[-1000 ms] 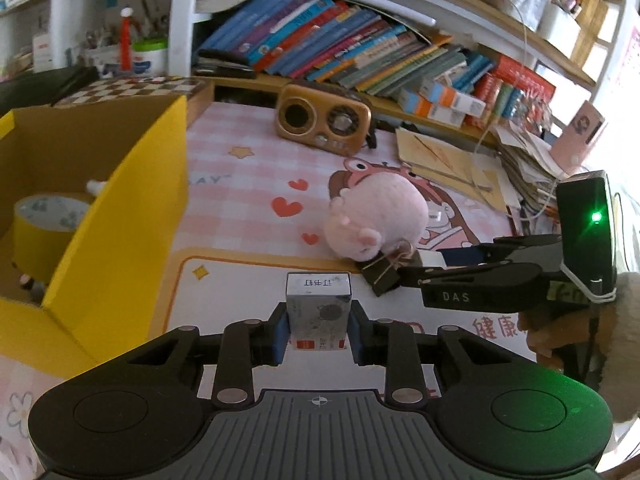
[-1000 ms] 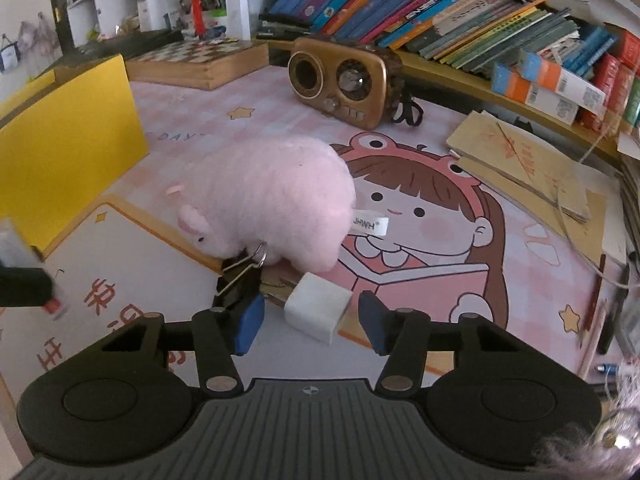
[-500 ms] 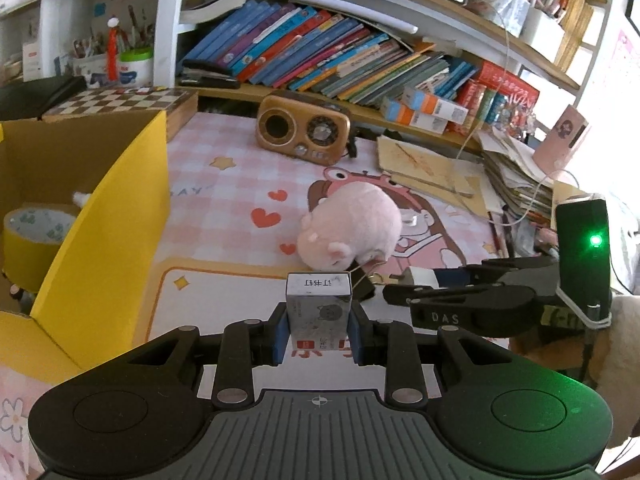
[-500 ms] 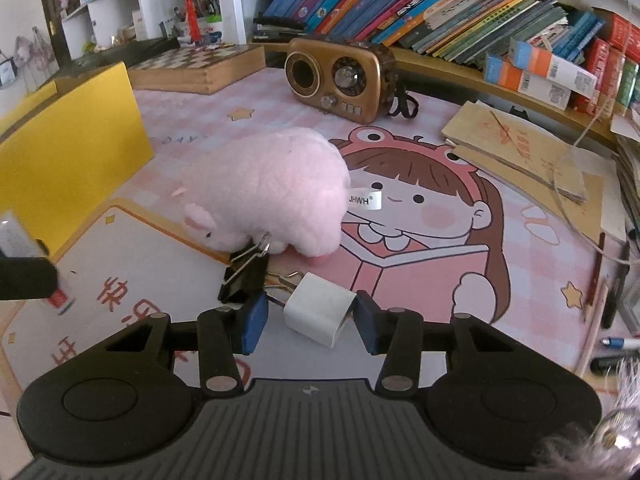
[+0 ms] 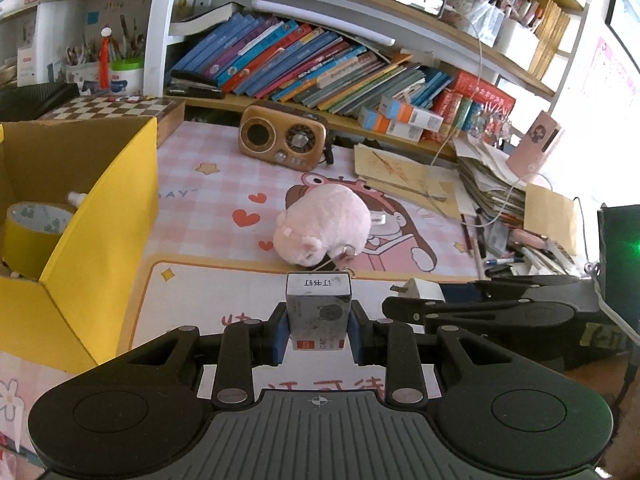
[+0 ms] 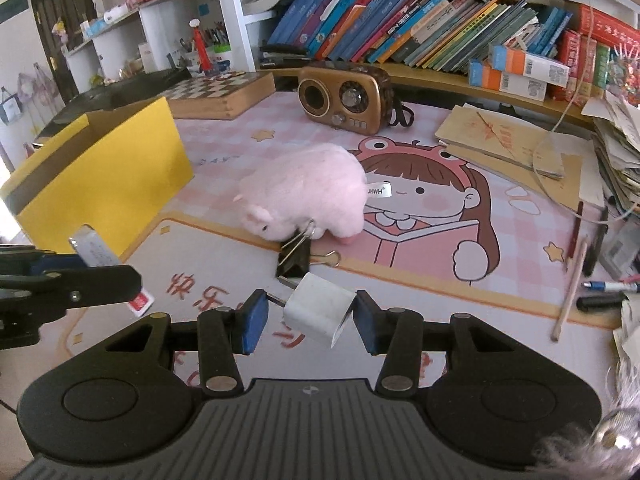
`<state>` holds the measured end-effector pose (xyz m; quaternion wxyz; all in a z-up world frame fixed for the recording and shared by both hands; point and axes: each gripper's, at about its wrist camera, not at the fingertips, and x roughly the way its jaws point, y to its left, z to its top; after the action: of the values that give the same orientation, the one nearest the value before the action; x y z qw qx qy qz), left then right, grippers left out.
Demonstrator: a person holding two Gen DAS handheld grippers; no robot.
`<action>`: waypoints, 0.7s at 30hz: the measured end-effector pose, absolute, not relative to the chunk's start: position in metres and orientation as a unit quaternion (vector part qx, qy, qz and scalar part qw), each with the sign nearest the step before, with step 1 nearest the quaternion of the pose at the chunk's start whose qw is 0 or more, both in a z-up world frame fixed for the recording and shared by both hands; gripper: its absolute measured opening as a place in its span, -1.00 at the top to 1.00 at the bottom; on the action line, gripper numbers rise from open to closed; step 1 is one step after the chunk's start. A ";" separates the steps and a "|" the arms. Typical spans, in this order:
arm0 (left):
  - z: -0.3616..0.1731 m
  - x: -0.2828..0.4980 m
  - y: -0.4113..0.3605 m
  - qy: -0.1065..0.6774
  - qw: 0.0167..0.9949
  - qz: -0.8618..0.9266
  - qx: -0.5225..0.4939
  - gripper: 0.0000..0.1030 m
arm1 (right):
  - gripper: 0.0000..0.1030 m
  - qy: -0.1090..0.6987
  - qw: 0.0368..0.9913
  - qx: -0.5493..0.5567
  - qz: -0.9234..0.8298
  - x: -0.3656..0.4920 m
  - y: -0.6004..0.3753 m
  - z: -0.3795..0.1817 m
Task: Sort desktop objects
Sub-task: 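Lift the white box and charger plug and carry both toward the yellow box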
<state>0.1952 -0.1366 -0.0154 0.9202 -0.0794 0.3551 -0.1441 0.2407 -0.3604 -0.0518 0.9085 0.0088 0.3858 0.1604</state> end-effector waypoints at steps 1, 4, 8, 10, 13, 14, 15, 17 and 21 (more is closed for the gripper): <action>-0.015 0.192 -0.135 0.353 0.921 -0.145 -0.081 0.45 | 0.14 0.385 0.909 0.010 0.159 0.237 -0.360 -0.050; -0.013 0.184 -0.130 0.348 0.922 -0.144 -0.087 0.45 | 0.14 0.384 0.910 0.010 0.156 0.227 -0.357 -0.047; -0.010 0.173 -0.120 0.342 0.924 -0.146 -0.092 0.45 | 0.14 0.380 0.912 0.008 0.154 0.214 -0.352 -0.042; -0.009 0.167 -0.115 0.341 0.924 -0.149 -0.092 0.45 | 0.14 0.378 0.913 0.009 0.152 0.207 -0.348 -0.039; -0.008 0.159 -0.107 0.339 0.923 -0.153 -0.094 0.45 | 0.14 0.380 0.913 0.013 0.150 0.195 -0.340 -0.037; -0.009 0.157 -0.104 0.339 0.923 -0.154 -0.095 0.45 | 0.14 0.382 0.912 0.012 0.150 0.192 -0.336 -0.037; -0.009 0.154 -0.101 0.338 0.923 -0.155 -0.096 0.45 | 0.14 0.382 0.912 0.011 0.150 0.189 -0.333 -0.037; -0.008 0.150 -0.094 0.337 0.923 -0.157 -0.097 0.45 | 0.14 0.384 0.911 0.009 0.150 0.183 -0.326 -0.035; -0.007 0.139 -0.078 0.334 0.924 -0.159 -0.100 0.45 | 0.14 0.380 0.913 0.007 0.146 0.170 -0.309 -0.032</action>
<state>0.1389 -0.0782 -0.0074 0.9235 -0.1004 0.3343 -0.1588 0.1703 -0.3092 -0.0320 0.9132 0.0068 0.3803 0.1464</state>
